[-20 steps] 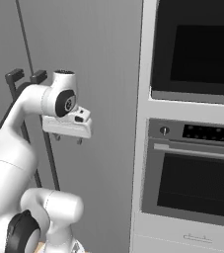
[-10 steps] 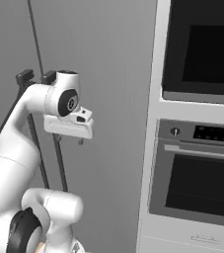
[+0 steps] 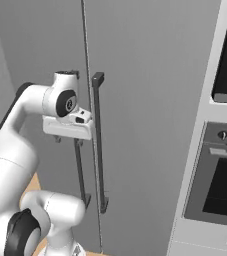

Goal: Grab a lemon wedge from the fridge and one ice cube from the ice bowl, and put them in the glass of lemonade.

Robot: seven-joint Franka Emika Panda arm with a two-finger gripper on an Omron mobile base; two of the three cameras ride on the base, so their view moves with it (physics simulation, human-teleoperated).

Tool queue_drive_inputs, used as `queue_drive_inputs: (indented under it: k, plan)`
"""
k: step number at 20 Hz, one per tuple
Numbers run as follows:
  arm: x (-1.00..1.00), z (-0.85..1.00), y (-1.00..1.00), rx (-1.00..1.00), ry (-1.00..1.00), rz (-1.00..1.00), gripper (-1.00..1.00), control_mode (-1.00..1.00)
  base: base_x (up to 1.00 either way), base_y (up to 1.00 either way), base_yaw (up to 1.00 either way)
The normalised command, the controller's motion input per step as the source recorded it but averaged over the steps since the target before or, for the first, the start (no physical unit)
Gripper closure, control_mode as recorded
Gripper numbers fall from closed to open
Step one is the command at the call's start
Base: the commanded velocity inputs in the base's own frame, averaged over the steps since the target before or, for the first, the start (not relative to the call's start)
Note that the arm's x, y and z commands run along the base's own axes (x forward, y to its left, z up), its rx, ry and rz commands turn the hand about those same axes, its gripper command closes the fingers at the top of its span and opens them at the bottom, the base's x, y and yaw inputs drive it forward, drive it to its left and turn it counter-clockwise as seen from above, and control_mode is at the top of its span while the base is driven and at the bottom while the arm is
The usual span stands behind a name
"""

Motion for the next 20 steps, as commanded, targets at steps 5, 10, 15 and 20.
queue_drive_inputs:
  k: [5, 10, 15, 20]
  plan:
    - [0.0, 0.0, 0.0, 0.0, 0.0, 0.0, -1.0, 1.0, -0.49, -0.15, -0.01]
    - [0.0, 0.0, 0.0, 0.0, 0.0, 0.0, -1.0, 1.0, -0.42, -0.35, -0.09]
    - [0.0, 0.0, 0.0, 0.0, 0.0, 0.0, -1.0, 1.0, -0.46, -0.12, -0.05]
    - [0.0, 0.0, 0.0, 0.0, 0.0, 0.0, -1.0, 1.0, -0.5, 0.0, 0.0]
